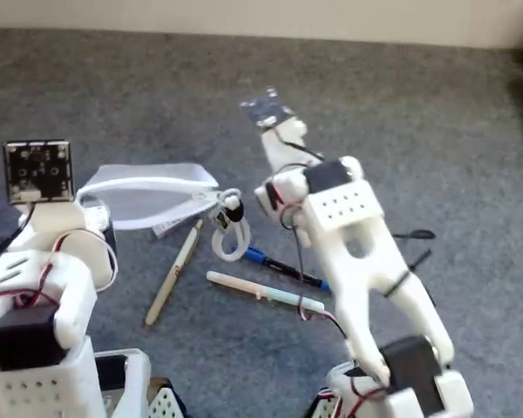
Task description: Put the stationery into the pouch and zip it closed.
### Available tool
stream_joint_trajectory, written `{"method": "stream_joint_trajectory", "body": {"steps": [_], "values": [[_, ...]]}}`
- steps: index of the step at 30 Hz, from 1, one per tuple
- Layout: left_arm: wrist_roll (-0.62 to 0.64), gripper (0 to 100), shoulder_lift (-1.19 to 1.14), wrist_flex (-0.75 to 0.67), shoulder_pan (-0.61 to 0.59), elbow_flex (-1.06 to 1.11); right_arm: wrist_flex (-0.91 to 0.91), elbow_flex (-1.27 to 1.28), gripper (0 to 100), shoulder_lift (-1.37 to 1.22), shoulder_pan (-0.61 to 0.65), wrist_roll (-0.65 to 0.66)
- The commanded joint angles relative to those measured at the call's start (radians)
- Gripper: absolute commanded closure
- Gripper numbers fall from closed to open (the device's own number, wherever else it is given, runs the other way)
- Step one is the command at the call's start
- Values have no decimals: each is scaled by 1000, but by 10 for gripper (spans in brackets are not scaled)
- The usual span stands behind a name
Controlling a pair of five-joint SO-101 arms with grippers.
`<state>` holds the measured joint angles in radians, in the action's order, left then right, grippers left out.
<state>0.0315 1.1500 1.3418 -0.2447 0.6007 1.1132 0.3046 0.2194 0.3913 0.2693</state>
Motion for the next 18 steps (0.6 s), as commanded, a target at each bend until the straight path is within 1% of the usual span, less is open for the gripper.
{"method": "stream_joint_trajectory", "body": {"steps": [1, 12, 14, 18], "values": [[11, 992, -107, -37, 64, -27, 2, 24, 993, 208, -48, -66], [17, 992, -360, -29, 76, -196, 1, 61, 993, 506, -53, -245], [44, 992, -407, -29, 73, -223, -4, 61, 993, 555, -50, -262], [55, 992, -486, -29, 76, -289, -16, 58, 993, 630, -48, -262]]}}
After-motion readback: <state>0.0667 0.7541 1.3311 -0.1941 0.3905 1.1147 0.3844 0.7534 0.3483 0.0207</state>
